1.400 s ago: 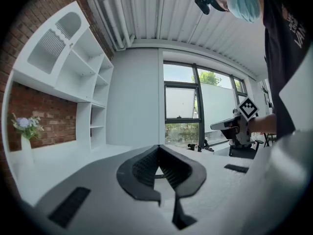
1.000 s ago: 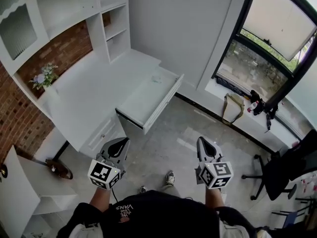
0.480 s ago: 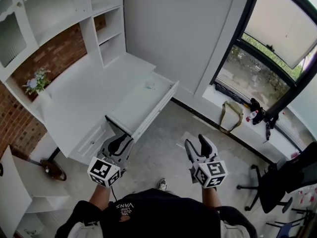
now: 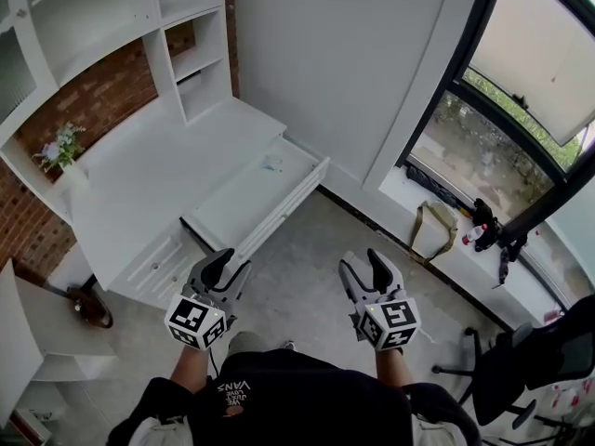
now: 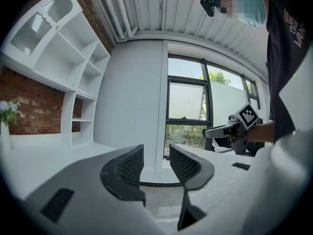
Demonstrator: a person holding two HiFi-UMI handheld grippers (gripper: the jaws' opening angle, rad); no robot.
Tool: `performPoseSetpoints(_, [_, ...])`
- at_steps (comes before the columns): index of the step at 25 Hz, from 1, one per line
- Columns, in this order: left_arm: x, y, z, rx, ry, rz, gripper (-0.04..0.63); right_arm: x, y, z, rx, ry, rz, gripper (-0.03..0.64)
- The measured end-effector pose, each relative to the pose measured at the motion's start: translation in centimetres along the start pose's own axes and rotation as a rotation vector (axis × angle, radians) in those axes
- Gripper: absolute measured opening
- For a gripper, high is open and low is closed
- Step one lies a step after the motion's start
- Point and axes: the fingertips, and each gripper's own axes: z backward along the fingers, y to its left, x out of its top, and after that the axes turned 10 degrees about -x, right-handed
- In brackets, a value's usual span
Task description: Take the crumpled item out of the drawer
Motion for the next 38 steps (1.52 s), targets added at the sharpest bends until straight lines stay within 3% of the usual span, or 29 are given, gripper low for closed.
performPoseSetpoints(12, [-2.1,3.0,-4.3,0.044,0.043,0.034,0.146,-1.3,-2.5,-6.2,0.032,0.035,-0.006,0.249])
performPoseSetpoints(27, [1.1,18.2,-15.3,-0.011,0.01,0.056,0.146,3.7,-2.8,-23.7,0.027,0.036,0.044,0.249])
performPoseSetpoints(38, [1.2,27.5,-16.5,0.019,0.008,0.052,0.146,4.9,-0.3,-34.3,0.052,0.047,0.071,0.249])
